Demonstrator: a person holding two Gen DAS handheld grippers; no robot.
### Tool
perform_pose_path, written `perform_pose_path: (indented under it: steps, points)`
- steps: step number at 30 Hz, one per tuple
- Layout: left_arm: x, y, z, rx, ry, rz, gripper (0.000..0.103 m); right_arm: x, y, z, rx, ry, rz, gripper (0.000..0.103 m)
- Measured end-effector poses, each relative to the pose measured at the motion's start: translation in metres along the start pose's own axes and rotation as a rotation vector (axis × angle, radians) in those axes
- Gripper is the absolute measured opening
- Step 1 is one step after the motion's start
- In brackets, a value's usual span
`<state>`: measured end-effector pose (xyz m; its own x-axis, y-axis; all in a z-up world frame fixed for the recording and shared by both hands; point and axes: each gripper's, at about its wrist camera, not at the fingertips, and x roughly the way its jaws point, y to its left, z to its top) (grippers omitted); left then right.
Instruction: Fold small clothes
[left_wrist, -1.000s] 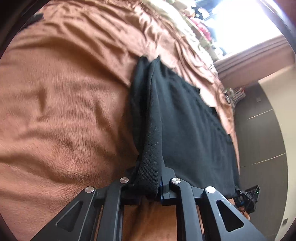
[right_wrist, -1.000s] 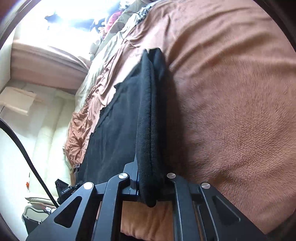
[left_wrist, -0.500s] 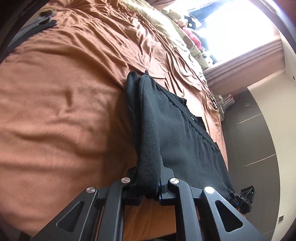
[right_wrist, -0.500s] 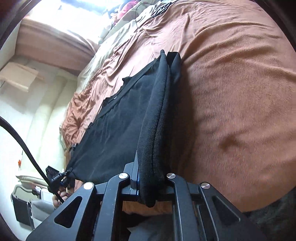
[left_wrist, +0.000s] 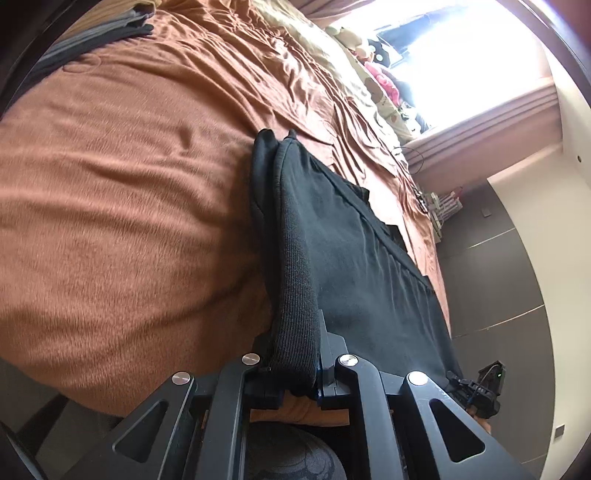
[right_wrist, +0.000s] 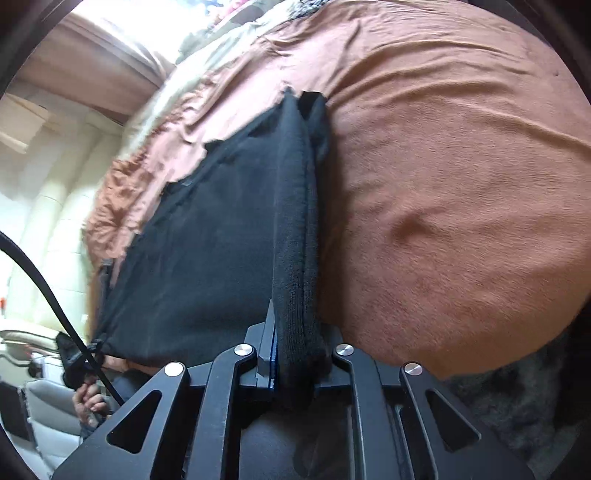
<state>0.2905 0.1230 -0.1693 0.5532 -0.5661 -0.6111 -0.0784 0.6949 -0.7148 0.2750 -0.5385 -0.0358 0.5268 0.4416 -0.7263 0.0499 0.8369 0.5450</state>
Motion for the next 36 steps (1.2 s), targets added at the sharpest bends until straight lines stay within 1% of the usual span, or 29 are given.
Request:
perform_pose_path:
  steps: [3, 5, 7, 10, 12, 13, 14, 17, 19, 24, 27, 30, 34, 36]
  points:
    - [0.001, -0.001, -0.004, 0.017, -0.01, 0.024, 0.012, -0.017, 0.007, 0.0, -0.041, -0.032, -0.083, 0.014]
    - [0.003, -0.001, -0.004, 0.012, -0.015, 0.034, 0.012, -0.034, 0.015, 0.001, -0.078, -0.068, -0.118, 0.014]
    - [0.002, 0.001, -0.006, 0.008, -0.031, 0.026, 0.012, -0.046, 0.029, 0.003, -0.112, -0.09, -0.142, 0.014]
    - [0.003, 0.001, -0.009, 0.005, -0.06, 0.017, 0.012, -0.056, 0.062, 0.004, -0.183, -0.106, -0.139, 0.014]
    - [0.003, 0.002, -0.011, 0.002, -0.071, 0.015, 0.012, -0.054, 0.094, 0.003, -0.249, -0.112, -0.133, 0.014]
    - [0.002, 0.002, -0.011, 0.002, -0.076, 0.012, 0.012, -0.052, 0.102, 0.001, -0.268, -0.11, -0.13, 0.014]
    - [0.001, 0.002, -0.011, 0.004, -0.083, 0.005, 0.012, -0.044, 0.12, 0.0, -0.292, -0.096, -0.121, 0.014]
    - [-0.001, 0.003, -0.015, 0.0, -0.093, 0.0, 0.012, -0.022, 0.151, -0.005, -0.345, -0.054, -0.098, 0.014]
    - [-0.001, 0.005, -0.015, -0.012, -0.099, -0.014, 0.012, -0.001, 0.175, -0.009, -0.394, -0.033, -0.11, 0.014]
    - [-0.002, 0.007, -0.017, -0.024, -0.104, -0.017, 0.012, 0.049, 0.212, -0.022, -0.46, 0.025, -0.114, 0.014]
    - [-0.002, 0.007, -0.018, -0.026, -0.108, -0.011, 0.012, 0.077, 0.224, -0.019, -0.487, 0.054, -0.123, 0.014]
    - [-0.002, 0.009, -0.019, -0.039, -0.108, -0.009, 0.012, 0.11, 0.226, -0.007, -0.499, 0.076, -0.129, 0.014]
    - [-0.002, 0.01, -0.02, -0.053, -0.113, -0.002, 0.012, 0.146, 0.237, 0.0, -0.515, 0.101, -0.152, 0.014]
    - [-0.002, 0.011, -0.02, -0.059, -0.115, -0.001, 0.012, 0.156, 0.238, 0.001, -0.515, 0.11, -0.166, 0.014]
